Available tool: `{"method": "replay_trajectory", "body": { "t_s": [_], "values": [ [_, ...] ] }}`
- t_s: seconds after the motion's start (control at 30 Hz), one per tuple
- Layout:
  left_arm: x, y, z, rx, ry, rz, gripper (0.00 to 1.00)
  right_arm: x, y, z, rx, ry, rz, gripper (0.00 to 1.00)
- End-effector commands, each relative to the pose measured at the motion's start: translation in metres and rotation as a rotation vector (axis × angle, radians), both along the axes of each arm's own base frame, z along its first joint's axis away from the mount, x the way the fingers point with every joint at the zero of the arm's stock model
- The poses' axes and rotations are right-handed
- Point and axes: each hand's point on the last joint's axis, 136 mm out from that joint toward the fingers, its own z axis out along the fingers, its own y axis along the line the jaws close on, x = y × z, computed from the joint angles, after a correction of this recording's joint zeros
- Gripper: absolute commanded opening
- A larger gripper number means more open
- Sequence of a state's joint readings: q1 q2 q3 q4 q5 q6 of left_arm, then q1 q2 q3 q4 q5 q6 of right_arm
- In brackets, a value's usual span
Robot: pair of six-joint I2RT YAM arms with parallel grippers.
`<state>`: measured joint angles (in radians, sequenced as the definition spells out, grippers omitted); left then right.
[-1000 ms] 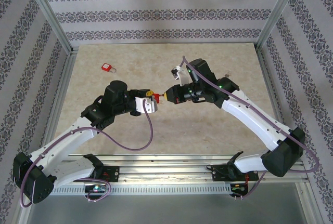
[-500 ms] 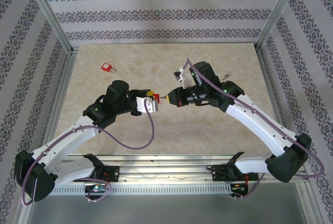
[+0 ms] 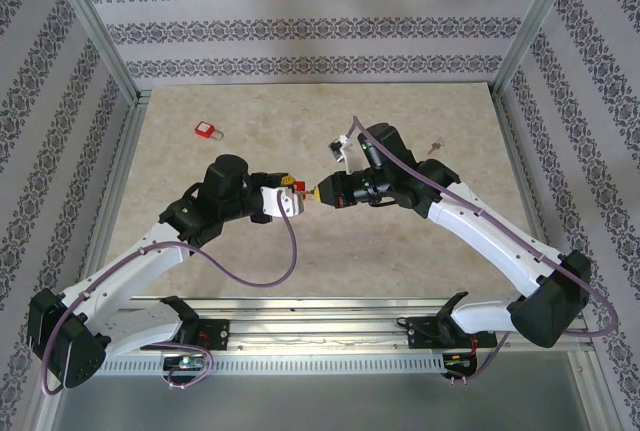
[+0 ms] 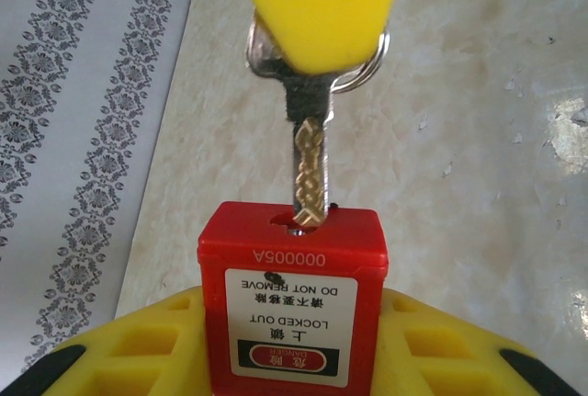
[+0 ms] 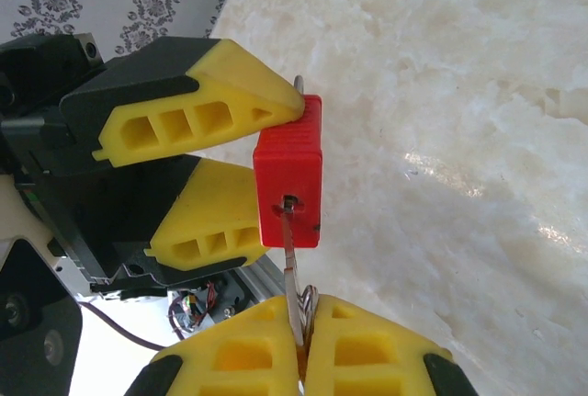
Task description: Unlock with the key
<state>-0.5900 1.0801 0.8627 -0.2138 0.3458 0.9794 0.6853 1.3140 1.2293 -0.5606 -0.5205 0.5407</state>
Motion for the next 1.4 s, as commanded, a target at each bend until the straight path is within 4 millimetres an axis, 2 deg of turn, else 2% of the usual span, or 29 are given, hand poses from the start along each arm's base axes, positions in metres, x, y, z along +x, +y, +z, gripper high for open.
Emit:
{"method": "replay_trajectory", "body": {
  "t_s": [0.0, 0.23, 0.43, 0.8, 0.97, 1.1, 1.23, 1.37],
  "values": [
    [-0.008, -0.008, 0.013, -0.046, -0.009, -0.038, 0.00, 0.001, 0.009, -0.004, 0.016, 0.005, 0.011, 0.00],
    [-0.009, -0.009, 0.016, -0.058, -0.008, -0.040, 0.00, 0.002, 0.012, -0.009, 0.017, 0.019, 0.020, 0.00],
    [-0.015, -0.017, 0.024, -0.120, 0.016, -0.076, 0.00, -0.002, 0.014, -0.016, -0.024, 0.016, 0.081, 0.00],
    [-0.027, -0.027, 0.031, -0.156, 0.046, -0.138, 0.00, -0.012, 0.011, -0.010, -0.137, -0.091, 0.224, 0.00],
    [-0.020, -0.032, 0.041, -0.207, -0.060, -0.099, 0.00, -0.004, 0.017, -0.020, -0.119, -0.014, 0.154, 0.00],
    [-0.017, -0.042, 0.040, -0.202, -0.186, -0.084, 0.00, 0.006, 0.027, -0.021, -0.036, 0.068, 0.052, 0.00],
    [-0.013, -0.046, 0.056, -0.255, -0.265, -0.059, 0.00, 0.011, 0.037, -0.013, 0.059, 0.125, 0.006, 0.00],
    [-0.016, -0.050, 0.072, -0.306, -0.292, -0.072, 0.00, 0.013, 0.037, -0.017, 0.039, 0.136, 0.000, 0.00]
  ]
}}
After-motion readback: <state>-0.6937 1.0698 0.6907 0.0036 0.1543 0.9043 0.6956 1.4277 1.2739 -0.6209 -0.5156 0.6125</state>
